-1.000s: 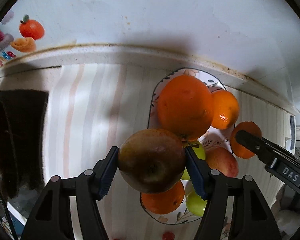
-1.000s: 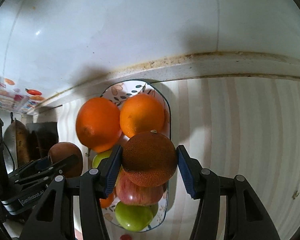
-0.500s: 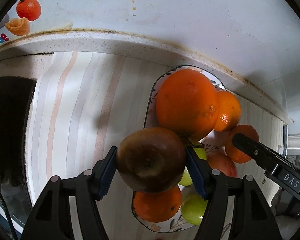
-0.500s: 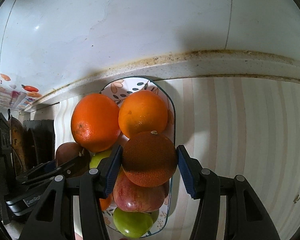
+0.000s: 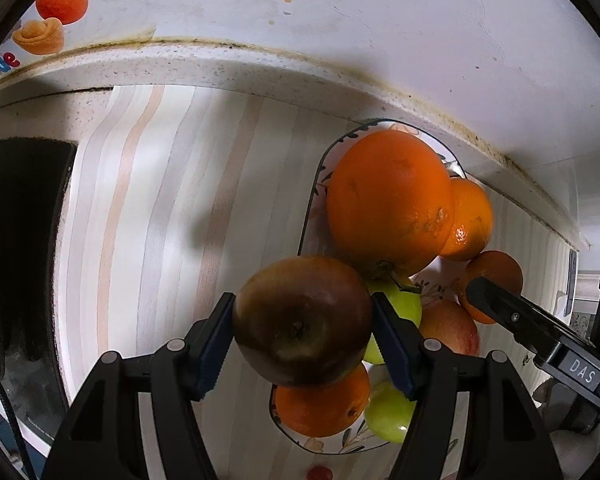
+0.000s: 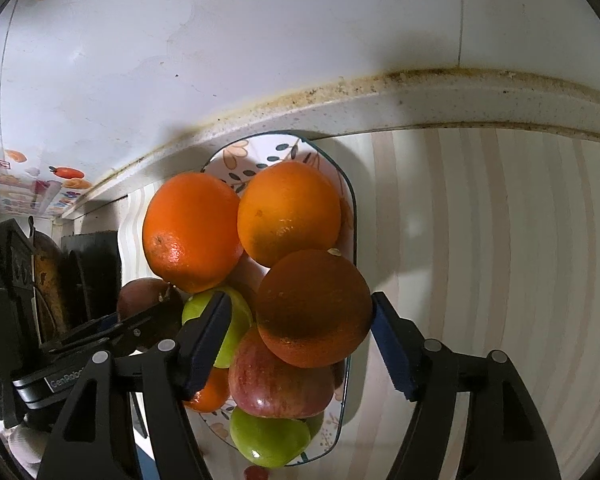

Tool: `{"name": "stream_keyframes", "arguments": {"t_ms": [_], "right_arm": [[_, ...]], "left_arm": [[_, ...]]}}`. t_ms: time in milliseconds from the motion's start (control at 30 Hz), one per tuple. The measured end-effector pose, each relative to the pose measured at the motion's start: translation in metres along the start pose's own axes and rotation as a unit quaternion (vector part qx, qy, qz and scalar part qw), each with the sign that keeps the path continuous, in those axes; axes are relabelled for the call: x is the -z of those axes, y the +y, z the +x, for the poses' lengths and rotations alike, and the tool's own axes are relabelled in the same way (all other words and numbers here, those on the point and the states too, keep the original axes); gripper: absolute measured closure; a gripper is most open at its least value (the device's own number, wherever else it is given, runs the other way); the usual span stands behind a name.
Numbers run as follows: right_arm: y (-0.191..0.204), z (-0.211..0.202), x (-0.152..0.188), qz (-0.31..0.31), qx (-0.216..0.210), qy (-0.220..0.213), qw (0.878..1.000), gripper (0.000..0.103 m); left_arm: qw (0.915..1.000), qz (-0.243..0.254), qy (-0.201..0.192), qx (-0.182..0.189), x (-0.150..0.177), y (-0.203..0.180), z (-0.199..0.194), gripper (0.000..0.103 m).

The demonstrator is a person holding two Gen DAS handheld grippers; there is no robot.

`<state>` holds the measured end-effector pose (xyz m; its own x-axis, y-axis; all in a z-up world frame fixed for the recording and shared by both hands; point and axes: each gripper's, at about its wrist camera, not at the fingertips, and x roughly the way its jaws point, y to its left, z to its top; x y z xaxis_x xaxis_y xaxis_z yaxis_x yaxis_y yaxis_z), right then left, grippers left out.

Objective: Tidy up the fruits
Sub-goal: 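Lower the brown apple and tangerine onto the fruit pile and open both tools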

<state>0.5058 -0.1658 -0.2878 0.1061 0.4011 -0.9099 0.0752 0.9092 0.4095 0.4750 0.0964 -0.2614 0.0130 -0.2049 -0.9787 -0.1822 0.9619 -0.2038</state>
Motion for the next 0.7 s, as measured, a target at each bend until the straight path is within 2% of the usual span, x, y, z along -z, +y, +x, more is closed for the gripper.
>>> {"name": "stream_keyframes", "arguments": {"t_ms": [100,133,267,433,533,700], "right_arm": [[-0.001,-0.003,0.002,0.002,0.002,-0.009,1.0,0.033],[0.0,-0.007,0.004,-0.006,0.017,-0.021,1.0,0.045],[0.007,-0.01,0.005,-0.032,0.033,-0.029,0.999,0.046],[0.016,-0.011,0.004,-0.038,0.021,-0.034,0.998,0.046],[0.023,-0.006,0.002,-0.051,0.024,-0.031,0.998,0.046],[0.021,-0.006,0.0,-0.068,0.015,-0.021,0.997,0.045]], "left_arm": [[1.0,-0.003,-0.002,0.002,0.0,0.002,0.001,0.038],[0.9999,-0.006,-0.007,0.005,0.001,0.003,0.001,0.038],[0.9996,0.01,-0.026,0.01,0.006,-0.005,0.001,0.039],[0.9991,-0.009,-0.027,0.03,0.003,-0.007,0.006,0.039],[0.999,0.002,-0.037,0.027,0.001,-0.011,0.01,0.037],[0.9996,0.013,-0.019,0.013,-0.001,-0.016,0.01,0.038]]}}
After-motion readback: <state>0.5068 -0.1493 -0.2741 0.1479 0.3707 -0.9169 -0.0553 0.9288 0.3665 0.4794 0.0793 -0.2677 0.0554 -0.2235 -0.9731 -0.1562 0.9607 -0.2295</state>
